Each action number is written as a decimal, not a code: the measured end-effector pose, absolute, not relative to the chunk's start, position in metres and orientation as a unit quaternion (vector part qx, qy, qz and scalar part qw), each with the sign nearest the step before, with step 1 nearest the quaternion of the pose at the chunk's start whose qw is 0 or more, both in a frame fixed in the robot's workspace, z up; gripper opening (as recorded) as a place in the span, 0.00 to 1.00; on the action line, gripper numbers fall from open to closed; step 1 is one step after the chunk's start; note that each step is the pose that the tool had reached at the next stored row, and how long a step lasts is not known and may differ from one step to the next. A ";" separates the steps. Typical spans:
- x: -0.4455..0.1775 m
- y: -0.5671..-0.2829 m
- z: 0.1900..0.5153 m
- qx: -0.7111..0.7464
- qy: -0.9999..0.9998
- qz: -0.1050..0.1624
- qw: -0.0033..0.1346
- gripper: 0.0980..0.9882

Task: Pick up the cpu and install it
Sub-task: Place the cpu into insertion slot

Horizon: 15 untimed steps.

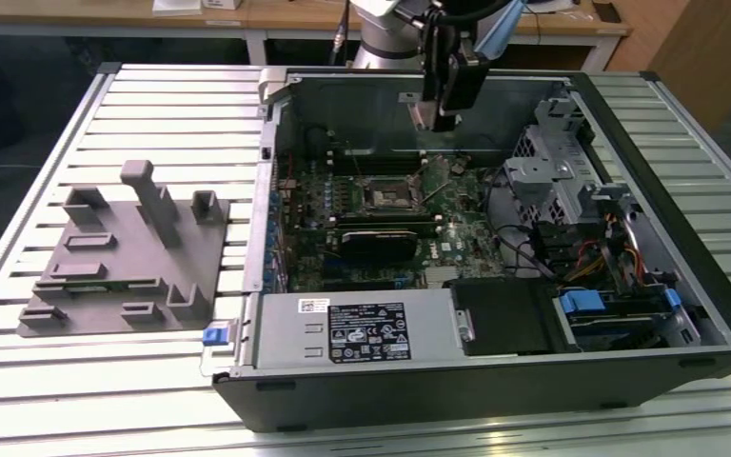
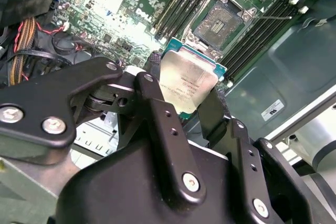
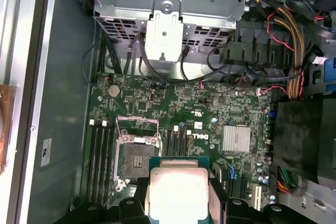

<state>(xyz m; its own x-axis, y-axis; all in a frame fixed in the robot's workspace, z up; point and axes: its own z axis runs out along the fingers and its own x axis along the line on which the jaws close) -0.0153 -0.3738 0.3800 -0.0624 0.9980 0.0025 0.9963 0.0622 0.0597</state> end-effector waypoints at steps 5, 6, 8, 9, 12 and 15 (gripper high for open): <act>-0.015 -0.374 0.379 0.687 0.726 0.023 0.020 0.49; -0.015 -0.374 0.378 0.687 0.726 0.023 0.020 0.49; -0.015 -0.374 0.377 0.688 0.725 0.023 0.020 0.49; -0.015 -0.374 0.377 0.689 0.724 0.022 0.020 0.49; -0.016 -0.374 0.376 0.691 0.723 0.022 0.020 0.49; -0.017 -0.374 0.374 0.694 0.719 0.022 0.020 0.49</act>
